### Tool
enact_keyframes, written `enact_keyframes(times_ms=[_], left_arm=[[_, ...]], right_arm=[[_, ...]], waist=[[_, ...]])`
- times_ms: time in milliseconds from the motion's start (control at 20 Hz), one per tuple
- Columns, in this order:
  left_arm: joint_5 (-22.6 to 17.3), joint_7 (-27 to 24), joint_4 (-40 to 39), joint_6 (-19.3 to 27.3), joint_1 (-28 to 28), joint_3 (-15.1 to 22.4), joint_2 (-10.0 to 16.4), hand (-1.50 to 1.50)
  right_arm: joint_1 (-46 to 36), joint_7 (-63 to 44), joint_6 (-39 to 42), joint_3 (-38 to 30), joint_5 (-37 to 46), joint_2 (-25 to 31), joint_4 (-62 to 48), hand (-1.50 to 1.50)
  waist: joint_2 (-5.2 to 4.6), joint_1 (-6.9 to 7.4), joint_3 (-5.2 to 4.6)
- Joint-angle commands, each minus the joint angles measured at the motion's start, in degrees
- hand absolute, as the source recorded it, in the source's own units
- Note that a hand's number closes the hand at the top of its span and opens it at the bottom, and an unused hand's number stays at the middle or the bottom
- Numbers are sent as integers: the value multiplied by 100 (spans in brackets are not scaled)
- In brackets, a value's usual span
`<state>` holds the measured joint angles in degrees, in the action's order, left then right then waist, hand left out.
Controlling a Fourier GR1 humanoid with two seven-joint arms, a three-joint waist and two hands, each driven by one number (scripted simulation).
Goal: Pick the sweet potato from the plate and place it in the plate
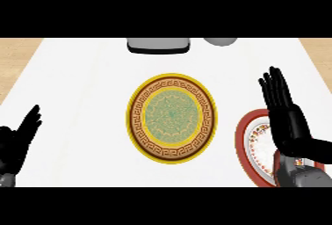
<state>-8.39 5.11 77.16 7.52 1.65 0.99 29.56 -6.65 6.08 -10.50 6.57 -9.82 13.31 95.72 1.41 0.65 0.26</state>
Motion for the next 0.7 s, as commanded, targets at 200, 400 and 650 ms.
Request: enact_keyframes(times_ms=[200,400,650], left_arm=[[113,121,246,562,-319,254,-891,0],[-51,259,325,432,-183,300,-935,0],[44,349,377,655,-281,489,-1284,0]], right_arm=[[614,-857,1896,-1070,-2327,848,262,150],[749,-298,1344,-734,1293,2883,109,150],[1758,820,615,-1259,-311,737,-848,150]], waist=[[-135,-266,-19],[-147,-388,-128],[-155,-355,20]])
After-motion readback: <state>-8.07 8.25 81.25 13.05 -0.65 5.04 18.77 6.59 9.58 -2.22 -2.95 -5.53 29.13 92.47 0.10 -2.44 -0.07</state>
